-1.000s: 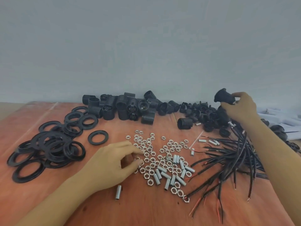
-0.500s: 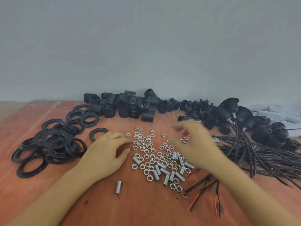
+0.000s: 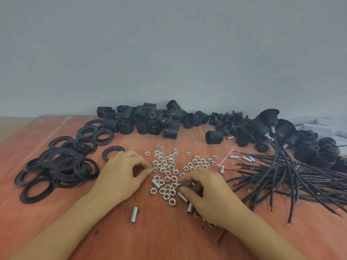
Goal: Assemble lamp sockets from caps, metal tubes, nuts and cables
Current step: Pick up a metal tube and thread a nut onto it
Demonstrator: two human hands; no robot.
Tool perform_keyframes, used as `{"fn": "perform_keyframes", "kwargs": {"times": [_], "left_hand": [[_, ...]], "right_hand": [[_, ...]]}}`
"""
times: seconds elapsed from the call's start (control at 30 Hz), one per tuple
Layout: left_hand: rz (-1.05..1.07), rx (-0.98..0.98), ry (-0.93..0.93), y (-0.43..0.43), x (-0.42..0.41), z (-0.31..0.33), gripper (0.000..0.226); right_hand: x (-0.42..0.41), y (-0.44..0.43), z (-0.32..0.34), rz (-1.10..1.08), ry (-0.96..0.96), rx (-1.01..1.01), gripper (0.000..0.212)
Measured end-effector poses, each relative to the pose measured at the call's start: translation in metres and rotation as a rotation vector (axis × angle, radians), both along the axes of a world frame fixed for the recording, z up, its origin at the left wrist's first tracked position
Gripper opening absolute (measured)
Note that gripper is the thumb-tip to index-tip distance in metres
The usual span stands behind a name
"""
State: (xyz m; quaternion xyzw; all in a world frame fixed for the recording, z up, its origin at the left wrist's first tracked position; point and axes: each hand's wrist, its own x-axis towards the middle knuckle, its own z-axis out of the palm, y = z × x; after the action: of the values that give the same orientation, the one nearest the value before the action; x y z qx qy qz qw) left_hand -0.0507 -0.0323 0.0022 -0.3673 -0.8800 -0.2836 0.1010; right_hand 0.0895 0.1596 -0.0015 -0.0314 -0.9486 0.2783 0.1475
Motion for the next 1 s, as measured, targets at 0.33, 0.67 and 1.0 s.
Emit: {"fn": "perform_keyframes", "kwargs": {"times": [0.33, 0.67, 1.0], "left_hand": [[-0.058, 0.328, -0.15, 0.005, 0.015, 0.003, 0.007], [-0.306, 0.593, -0.575, 0.018, 0.043, 0.006, 0.018], [-0.344, 0.608, -0.642, 0.015, 0.045, 0.011, 0.023]], "right_hand": [[-0.002, -0.011, 0.002, -0.105, 0.306, -0.412, 0.033], [-0.001, -0.025, 0.01, 0.043, 0.292, -1.037, 0.023], [0.002, -0.027, 0.012, -0.007, 0.387, -0.986, 0.018]]}}
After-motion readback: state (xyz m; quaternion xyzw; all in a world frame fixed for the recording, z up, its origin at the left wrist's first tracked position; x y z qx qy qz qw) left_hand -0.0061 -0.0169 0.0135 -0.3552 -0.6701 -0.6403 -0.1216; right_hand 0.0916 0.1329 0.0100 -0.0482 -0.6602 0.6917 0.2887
